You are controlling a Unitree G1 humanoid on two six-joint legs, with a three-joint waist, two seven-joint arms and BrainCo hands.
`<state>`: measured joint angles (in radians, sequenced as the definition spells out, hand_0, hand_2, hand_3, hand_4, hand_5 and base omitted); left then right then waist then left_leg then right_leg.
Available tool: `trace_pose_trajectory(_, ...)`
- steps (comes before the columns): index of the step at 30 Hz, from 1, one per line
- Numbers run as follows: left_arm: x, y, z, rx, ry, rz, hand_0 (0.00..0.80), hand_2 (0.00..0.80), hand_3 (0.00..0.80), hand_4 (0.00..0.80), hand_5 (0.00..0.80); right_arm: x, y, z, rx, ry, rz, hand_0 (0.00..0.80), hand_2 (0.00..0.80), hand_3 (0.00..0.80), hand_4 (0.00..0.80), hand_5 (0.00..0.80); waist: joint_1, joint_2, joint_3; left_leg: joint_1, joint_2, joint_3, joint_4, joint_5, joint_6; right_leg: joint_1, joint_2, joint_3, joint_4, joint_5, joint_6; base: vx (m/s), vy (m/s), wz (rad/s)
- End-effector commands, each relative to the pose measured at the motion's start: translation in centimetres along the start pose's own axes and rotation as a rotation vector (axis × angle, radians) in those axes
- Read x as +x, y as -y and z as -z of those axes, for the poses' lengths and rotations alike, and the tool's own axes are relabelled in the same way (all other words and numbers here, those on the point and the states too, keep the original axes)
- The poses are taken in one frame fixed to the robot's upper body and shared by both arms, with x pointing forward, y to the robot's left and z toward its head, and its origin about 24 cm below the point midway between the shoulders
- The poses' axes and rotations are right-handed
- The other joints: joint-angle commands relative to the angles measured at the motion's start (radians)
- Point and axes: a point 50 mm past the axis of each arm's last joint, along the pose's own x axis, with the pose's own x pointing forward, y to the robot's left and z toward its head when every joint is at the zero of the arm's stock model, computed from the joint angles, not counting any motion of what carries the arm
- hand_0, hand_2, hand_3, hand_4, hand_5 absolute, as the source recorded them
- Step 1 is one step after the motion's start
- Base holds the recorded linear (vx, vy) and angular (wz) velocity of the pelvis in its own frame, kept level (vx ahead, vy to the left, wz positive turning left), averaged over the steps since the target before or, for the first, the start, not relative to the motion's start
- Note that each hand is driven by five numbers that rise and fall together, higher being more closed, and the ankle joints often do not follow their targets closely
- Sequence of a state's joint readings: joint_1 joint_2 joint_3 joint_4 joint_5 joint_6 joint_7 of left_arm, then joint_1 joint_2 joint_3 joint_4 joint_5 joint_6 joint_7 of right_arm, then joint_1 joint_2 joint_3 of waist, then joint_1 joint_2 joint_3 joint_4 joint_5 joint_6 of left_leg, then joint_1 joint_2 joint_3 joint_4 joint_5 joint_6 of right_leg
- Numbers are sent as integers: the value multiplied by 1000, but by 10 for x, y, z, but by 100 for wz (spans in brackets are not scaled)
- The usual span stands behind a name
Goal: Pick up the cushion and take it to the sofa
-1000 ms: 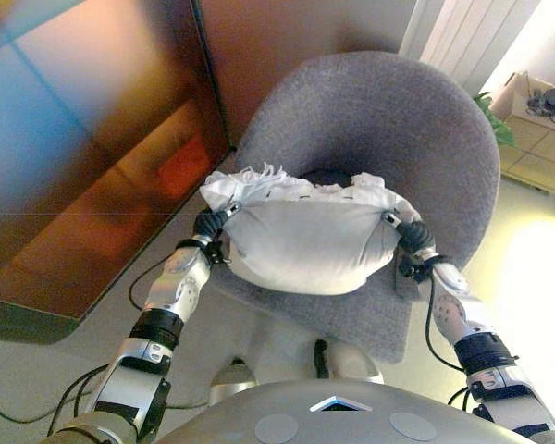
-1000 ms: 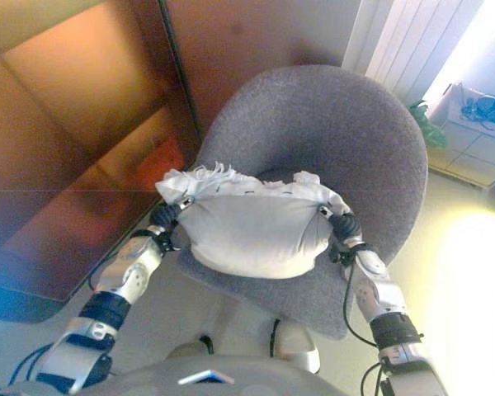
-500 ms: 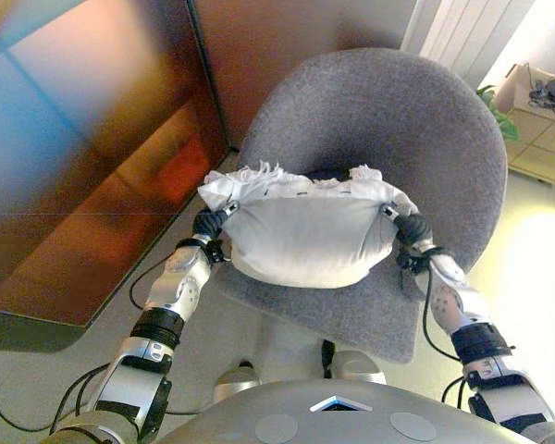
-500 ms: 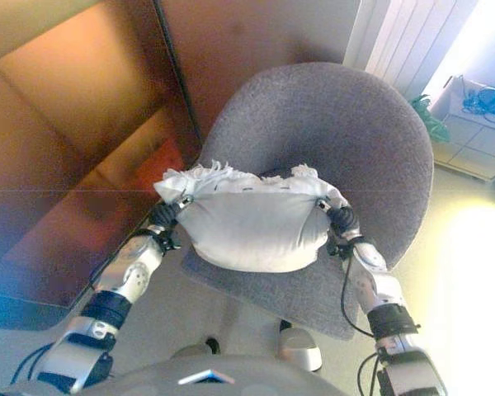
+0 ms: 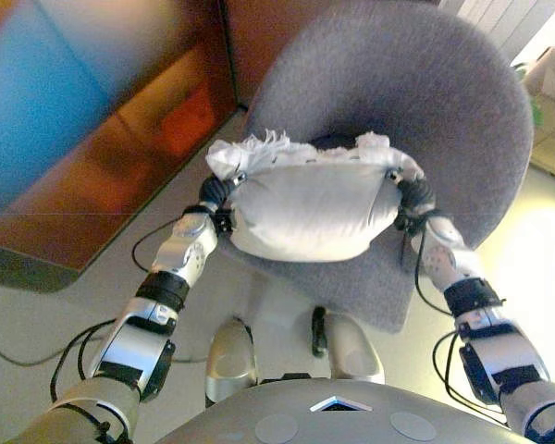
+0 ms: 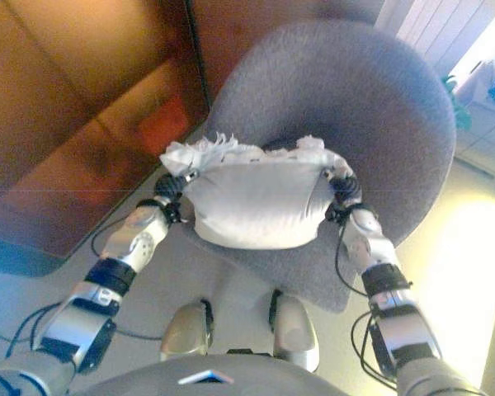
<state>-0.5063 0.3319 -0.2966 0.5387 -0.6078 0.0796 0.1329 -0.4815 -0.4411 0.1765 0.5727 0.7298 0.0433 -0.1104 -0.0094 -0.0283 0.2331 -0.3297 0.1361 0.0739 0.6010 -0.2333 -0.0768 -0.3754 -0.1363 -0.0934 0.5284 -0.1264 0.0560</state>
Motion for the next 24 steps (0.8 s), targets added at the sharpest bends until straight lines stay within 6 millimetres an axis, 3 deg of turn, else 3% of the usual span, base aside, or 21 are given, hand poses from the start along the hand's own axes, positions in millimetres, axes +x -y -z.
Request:
trace_pose_trajectory(1, 13, 54, -48, -33, 170, 174, 800, 800, 800, 800, 800, 14, -44, -60, 83, 221, -148, 800, 800, 800, 800, 800, 11, -10, 14, -86, -17, -42, 16, 50, -5, 47, -81, 16, 74, -37, 54, -60, 29, -3)
trace_pose_trajectory(5, 16, 59, -60, -39, 205, 176, 800, 800, 800, 800, 800, 19, -50, -81, 94, 264, -177, 800, 800, 800, 800, 800, 12, -12, 42, -135, -17, -37, 74, 26, -5, -14, -100, 16, 147, -55, 54, -54, 43, 2)
trace_pose_trajectory(14, 16, 77, -58, -165, 140, 240, 800, 800, 800, 800, 800, 22, -38, -97, 58, 258, -167, 800, 800, 800, 800, 800, 5, -18, 53, -139, 3, -28, 131, -16, -9, -34, -129, 19, 219, -87, 66, 62, 36, 0)
trace_pose_trajectory(19, 15, 104, -67, -197, 107, 326, 800, 800, 800, 800, 800, 26, -30, -132, 117, 309, -126, 800, 800, 800, 800, 800, 2, -23, 58, -150, 7, -28, 126, -8, -13, -45, -134, 19, 213, -75, 78, -24, 14, 3)
trace_pose_trajectory(24, 10, 127, -77, -248, 102, 392, 800, 800, 800, 800, 800, 25, -31, -153, 91, 360, -116, 800, 800, 800, 800, 800, -4, -28, 51, -137, 9, -23, 110, -4, -15, -30, -133, 22, 189, -66, 87, 27, 18, 1)
